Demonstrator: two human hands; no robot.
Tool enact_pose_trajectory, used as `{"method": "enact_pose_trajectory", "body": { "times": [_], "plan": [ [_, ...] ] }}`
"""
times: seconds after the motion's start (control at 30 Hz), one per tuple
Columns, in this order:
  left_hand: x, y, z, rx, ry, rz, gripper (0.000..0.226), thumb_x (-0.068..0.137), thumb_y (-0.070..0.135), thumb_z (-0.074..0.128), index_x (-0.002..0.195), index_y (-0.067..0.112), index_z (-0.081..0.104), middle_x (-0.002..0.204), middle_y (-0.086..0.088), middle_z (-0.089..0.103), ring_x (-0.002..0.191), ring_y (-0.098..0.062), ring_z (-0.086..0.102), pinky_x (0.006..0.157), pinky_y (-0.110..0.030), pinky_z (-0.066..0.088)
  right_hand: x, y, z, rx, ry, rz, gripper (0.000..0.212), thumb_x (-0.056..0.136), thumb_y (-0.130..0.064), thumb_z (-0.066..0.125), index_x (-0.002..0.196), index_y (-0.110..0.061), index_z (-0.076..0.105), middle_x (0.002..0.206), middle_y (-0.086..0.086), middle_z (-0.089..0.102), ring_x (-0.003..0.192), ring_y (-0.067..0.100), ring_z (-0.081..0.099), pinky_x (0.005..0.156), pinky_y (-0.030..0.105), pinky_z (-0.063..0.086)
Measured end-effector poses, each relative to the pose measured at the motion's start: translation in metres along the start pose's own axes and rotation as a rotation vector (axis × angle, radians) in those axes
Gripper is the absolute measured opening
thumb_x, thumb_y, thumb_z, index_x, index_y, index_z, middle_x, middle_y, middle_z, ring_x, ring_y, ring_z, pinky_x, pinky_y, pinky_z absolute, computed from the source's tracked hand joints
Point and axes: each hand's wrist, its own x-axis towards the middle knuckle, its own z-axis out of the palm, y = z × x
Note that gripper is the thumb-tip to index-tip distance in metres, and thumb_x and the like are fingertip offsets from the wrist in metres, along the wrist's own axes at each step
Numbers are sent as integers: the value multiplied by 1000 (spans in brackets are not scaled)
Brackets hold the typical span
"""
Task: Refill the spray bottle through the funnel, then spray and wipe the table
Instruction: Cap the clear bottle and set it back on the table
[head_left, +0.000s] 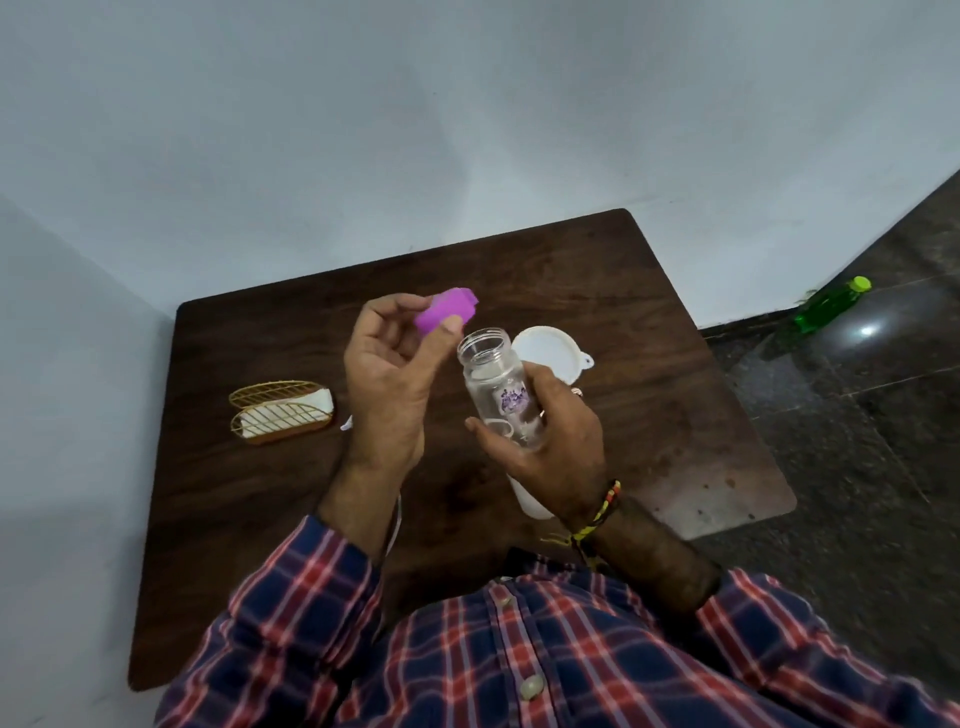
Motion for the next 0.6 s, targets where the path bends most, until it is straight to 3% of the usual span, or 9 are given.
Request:
{"method": "enact_pose_trajectory", "body": {
  "times": [0.07, 0.2, 0.5, 0.6],
  "plan": [
    [-7, 0, -10, 38, -50, 29, 38, 76, 17, 82, 108, 17, 64, 111, -6, 67, 104, -21, 66, 78, -27, 56, 1, -6, 9, -12, -26, -28, 59, 72, -55, 74, 118, -23, 57, 97, -10, 67, 82, 11, 62, 70, 36, 54],
    [-13, 1, -33, 42, -60, -1, 42, 79, 19, 81, 118, 15, 65, 120, -11, 67, 109, -24, 67, 78, -25, 56, 4, -12, 22, -66, -67, -77, 61, 72, -56, 74, 121, -23, 57, 103, -9, 67, 89, 11, 63, 73, 35, 53],
    [-19, 9, -54, 157, 57, 12, 37, 66, 24, 91, 96, 20, 70, 105, -9, 72, 98, -26, 71, 72, -31, 58, 8, -29, 42, -108, -131, -159, 66, 73, -56, 69, 126, -17, 57, 102, 0, 66, 88, 19, 63, 71, 38, 55],
    [-16, 16, -63, 91, 12, -20, 36, 69, 24, 89, 100, 18, 72, 109, -9, 72, 102, -25, 70, 76, -29, 58, 14, -33, 42, 92, -185, -161, 62, 74, -47, 76, 125, -18, 57, 106, -4, 66, 91, 11, 64, 74, 36, 56]
  ]
}}
